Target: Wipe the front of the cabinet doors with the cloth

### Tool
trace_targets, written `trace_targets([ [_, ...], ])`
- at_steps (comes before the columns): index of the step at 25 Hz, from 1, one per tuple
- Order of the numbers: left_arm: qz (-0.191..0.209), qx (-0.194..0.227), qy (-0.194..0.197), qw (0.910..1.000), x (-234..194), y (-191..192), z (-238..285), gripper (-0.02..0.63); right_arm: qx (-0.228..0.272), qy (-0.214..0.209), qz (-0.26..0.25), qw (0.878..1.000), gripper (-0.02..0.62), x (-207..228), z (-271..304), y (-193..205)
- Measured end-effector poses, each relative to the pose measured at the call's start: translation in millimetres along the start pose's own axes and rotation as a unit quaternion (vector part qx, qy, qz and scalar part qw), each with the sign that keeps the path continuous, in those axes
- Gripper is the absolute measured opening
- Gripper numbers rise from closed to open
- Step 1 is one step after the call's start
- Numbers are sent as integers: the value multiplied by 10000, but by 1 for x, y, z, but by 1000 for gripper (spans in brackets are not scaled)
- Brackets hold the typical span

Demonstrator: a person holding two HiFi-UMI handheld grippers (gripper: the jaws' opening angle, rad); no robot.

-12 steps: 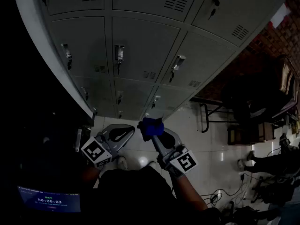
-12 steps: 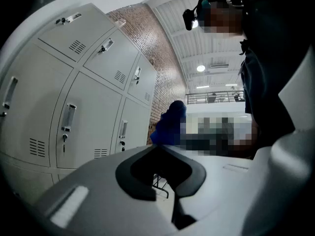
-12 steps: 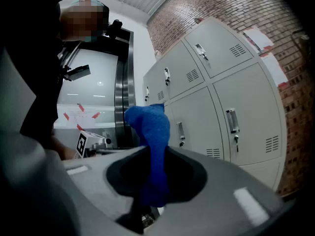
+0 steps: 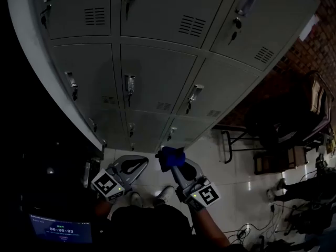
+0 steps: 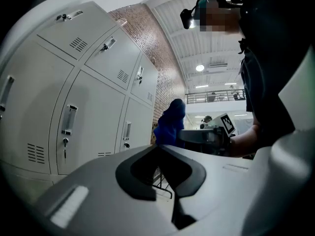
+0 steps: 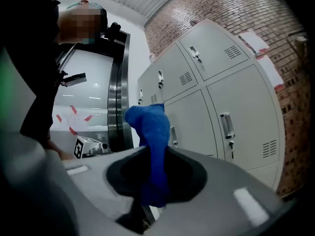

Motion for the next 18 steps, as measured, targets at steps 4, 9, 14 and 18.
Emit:
trace_targets([
  [4, 130, -34, -109, 9999, -4, -9, 24, 3, 60, -89, -22, 9999, 69, 27, -1, -5],
  [9, 217, -43, -191, 9996, -6, -15, 70, 3, 99, -146, -103, 9998, 69, 72, -4, -12],
  [14, 304, -86, -379, 9988, -5, -21, 114, 3, 80, -155, -283, 9994, 69, 119, 0, -23],
  [18, 331, -152, -484, 9982, -9, -24, 136, 3, 186, -102, -366, 9991, 69, 154, 17, -33],
])
Point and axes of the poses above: the fingertips, and each gripper's own axes: z forward along the fingers, x to its right, y out of its underside, the point moved 10 cm from there along -z, backward along the fingers, and after that the axes turned 6 degrees about -z, right-handed, at the moved point
